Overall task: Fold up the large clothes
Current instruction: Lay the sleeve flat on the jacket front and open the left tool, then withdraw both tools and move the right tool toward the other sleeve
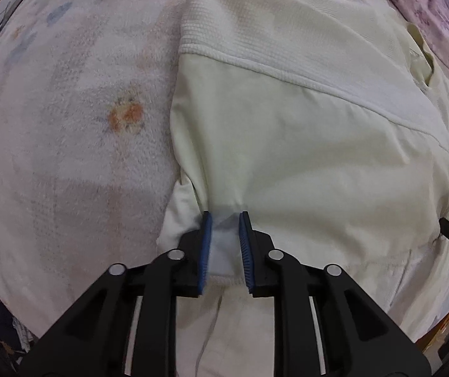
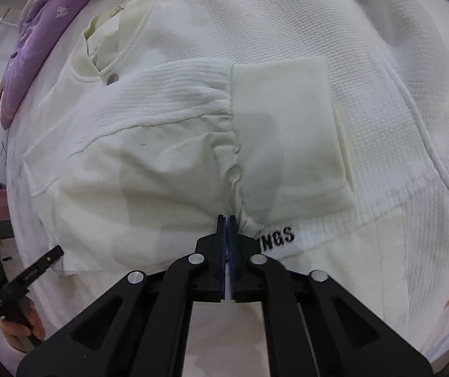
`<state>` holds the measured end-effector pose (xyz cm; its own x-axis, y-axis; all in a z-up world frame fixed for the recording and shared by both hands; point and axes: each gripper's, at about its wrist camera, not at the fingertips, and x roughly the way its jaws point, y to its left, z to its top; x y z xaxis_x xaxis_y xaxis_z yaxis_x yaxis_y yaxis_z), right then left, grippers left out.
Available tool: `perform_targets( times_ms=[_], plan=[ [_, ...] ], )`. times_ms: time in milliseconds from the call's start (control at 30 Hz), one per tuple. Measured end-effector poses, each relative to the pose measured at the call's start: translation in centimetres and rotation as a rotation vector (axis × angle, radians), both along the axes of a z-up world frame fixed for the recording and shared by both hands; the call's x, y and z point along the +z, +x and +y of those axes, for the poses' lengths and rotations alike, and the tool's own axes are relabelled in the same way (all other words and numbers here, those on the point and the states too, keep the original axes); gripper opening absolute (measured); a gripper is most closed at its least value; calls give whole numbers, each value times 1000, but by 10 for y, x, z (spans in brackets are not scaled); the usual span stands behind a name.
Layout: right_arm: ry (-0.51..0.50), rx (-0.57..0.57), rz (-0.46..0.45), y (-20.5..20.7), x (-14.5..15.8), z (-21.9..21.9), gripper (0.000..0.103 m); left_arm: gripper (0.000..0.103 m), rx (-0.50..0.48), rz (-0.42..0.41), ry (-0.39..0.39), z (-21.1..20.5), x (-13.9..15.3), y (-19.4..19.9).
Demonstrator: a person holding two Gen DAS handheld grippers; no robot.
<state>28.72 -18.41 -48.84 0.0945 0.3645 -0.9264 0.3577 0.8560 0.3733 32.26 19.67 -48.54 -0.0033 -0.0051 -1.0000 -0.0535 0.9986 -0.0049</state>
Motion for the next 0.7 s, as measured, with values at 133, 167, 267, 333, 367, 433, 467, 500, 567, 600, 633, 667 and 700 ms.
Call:
perform_targets(
  times_ms=[133,167,267,333,367,433,467,500,567,600,633,667,700],
  plan=[
    [15,32,-53,0,33,0,8,48,-35,-14,-4,-21,20,2],
    [24,40,-67,0,43,-1,9,48,-47,-15,-7,-22,26,1],
    [29,51,-93,-5,71,-5,11,48,-67,-16,-3,-31,46,-8],
    [20,71,-121,-12,92,-2,18,48,-72,-21,1,-37,59,-8],
    [4,81,-135,-19,105,-1,29,48,-70,-28,1,-40,67,-10],
    [-19,92,-158,-25,121,5,45,52,-64,-38,-8,-42,85,-15],
    [-30,100,-169,-29,135,3,52,52,-51,-48,4,-49,92,-19],
    [-39,103,-170,-34,141,6,60,52,-55,-59,5,-55,99,-23],
    [-60,102,-171,-48,159,3,75,52,-59,-79,1,-59,117,-45],
    [-71,101,-181,-56,169,3,79,52,-64,-84,0,-65,125,-52],
    [-80,102,-189,-56,173,4,81,52,-69,-88,6,-70,134,-59],
    [-99,110,-204,-63,185,2,84,52,-78,-94,12,-72,148,-69],
    [-119,119,-213,-69,193,-2,85,52,-83,-99,15,-75,155,-77]
  ],
)
